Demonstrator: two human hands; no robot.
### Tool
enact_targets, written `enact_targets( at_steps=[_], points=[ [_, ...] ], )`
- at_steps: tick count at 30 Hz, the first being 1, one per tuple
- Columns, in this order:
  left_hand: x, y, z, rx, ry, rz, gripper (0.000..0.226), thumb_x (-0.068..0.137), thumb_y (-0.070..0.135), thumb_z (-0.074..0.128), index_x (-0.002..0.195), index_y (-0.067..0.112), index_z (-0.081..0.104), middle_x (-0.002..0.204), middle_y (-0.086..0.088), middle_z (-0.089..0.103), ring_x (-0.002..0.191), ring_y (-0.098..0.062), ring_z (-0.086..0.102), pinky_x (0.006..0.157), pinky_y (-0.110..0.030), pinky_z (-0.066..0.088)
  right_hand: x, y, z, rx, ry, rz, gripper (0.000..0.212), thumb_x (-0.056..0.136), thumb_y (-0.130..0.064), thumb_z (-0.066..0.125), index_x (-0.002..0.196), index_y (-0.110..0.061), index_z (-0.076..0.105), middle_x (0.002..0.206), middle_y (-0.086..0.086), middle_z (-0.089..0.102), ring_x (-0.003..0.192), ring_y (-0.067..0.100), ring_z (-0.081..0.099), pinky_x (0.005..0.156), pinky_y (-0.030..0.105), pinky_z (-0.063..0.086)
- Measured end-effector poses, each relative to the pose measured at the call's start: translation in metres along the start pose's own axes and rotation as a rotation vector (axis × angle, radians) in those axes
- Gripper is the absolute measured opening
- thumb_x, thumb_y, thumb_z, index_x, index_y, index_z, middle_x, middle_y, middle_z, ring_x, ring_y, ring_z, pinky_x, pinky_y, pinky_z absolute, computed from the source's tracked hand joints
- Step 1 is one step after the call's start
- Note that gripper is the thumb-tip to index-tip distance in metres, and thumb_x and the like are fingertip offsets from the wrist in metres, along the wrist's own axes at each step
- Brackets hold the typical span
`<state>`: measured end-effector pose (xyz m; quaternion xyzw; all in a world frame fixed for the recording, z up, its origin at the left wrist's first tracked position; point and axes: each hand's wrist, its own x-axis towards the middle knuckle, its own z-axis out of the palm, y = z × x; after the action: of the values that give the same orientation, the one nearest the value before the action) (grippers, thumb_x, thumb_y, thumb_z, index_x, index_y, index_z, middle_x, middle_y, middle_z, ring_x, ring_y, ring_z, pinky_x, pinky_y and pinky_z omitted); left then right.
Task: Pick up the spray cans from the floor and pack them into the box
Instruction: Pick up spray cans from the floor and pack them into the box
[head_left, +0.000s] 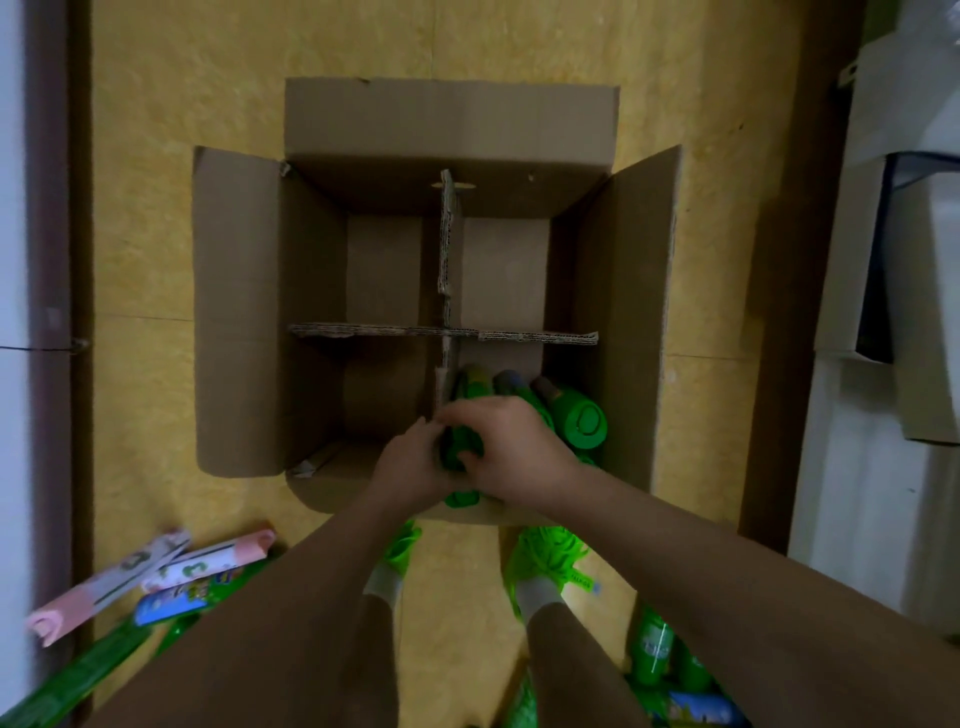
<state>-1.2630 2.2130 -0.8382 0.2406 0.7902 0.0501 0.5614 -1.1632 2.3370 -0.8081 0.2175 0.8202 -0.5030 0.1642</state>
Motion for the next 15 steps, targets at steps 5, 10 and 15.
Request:
enact_targets(
  at_steps=[5, 10, 15],
  points=[
    [-0.005, -0.018, -0.019, -0.048, 0.017, -0.014, 0.106, 0.067, 0.030, 0.090, 0.155, 0.027, 0.030, 0.149, 0.000, 0.048, 0.138, -0.022, 0.043, 0.107, -0.030, 0.038, 0.006, -0.001, 0.014, -0.213, -0.070, 0.008, 0.048, 0.078, -0.017, 0.074, 0.125, -0.014, 0.063, 0.112, 0.007, 0.062, 0.111, 0.027, 0.053, 0.091, 0.037, 0.048],
    [-0.002, -0.023, -0.034, -0.166, 0.111, -0.056, 0.106, 0.068, 0.019, 0.089, 0.155, 0.027, 0.029, 0.148, -0.001, 0.049, 0.134, -0.020, 0.046, 0.109, -0.032, 0.041, 0.010, -0.003, 0.017, -0.286, 0.070, 0.113, 0.041, 0.084, -0.016, 0.066, 0.125, -0.014, 0.060, 0.113, 0.009, 0.055, 0.111, 0.030, 0.048, 0.088, 0.039, 0.048],
    [0.004, -0.016, -0.036, -0.275, 0.216, -0.047, 0.103, 0.068, 0.021, 0.090, 0.153, 0.027, 0.033, 0.145, 0.001, 0.051, 0.130, -0.015, 0.047, 0.108, -0.030, 0.040, 0.020, 0.000, 0.020, -0.451, -0.014, 0.212, 0.079, 0.083, -0.025, 0.073, 0.151, -0.021, 0.033, 0.145, 0.015, 0.036, 0.131, 0.034, 0.035, 0.107, 0.045, 0.037]
  ],
)
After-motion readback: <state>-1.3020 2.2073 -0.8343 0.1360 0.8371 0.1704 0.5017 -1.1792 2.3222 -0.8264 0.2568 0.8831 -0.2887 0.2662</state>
